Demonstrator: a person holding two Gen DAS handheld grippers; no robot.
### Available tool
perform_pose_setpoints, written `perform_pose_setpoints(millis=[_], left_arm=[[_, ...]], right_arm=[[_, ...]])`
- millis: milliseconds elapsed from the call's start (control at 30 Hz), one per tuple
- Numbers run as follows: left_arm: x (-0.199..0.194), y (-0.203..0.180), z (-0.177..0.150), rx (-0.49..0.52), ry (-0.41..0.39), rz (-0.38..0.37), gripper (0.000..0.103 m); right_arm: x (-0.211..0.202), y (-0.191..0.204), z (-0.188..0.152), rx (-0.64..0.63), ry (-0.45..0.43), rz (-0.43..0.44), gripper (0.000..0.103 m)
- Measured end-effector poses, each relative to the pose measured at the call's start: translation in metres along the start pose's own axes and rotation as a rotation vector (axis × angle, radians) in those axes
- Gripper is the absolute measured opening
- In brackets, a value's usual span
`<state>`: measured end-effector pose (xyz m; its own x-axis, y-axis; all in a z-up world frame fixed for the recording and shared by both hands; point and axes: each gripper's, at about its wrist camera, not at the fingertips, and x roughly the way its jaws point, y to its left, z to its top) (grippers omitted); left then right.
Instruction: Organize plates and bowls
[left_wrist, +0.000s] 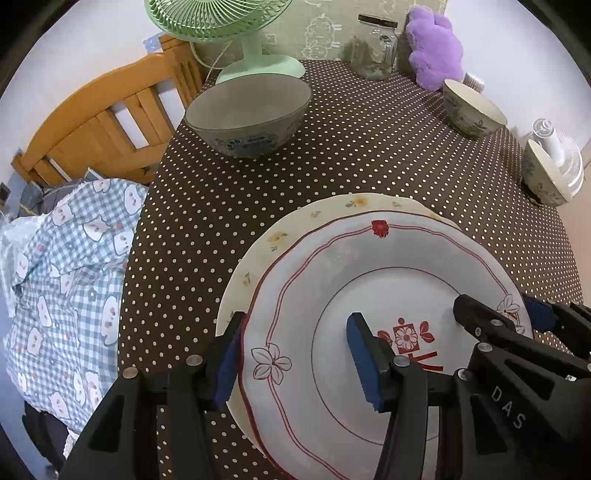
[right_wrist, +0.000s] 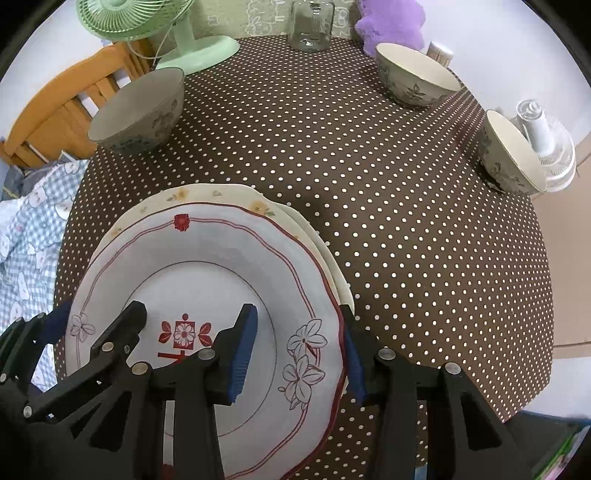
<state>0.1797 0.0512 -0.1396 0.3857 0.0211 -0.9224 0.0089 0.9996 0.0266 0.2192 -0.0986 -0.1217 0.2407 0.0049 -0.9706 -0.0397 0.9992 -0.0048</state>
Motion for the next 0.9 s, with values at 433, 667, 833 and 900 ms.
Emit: perform_pose_setpoints(millis=[433,667,833,900], left_arm=[[0.004,-0.005,0.002,0.032,-0.031,0.023,0.055],[0.002,0.002,-0.001,0.053,-0.003,0.017,0.065],[0.001,0.002,-0.006,0.089,0.015,-0.008,0.077],[0.001,0.001,-0.006,0.094,0.015,-0.017,0.079]], right_arm=[[0.006,-0.005,0.004,-0.012,0.007,-0.042,0.043],[0.003,0.003,0.007,-0.019,0.004,-0.021,0.041],[0.003,0.009,0.009,-0.018,-0.004,-0.019,0.041],[0.003,0.010,0.010,-0.014,-0.007,-0.017,0.043]])
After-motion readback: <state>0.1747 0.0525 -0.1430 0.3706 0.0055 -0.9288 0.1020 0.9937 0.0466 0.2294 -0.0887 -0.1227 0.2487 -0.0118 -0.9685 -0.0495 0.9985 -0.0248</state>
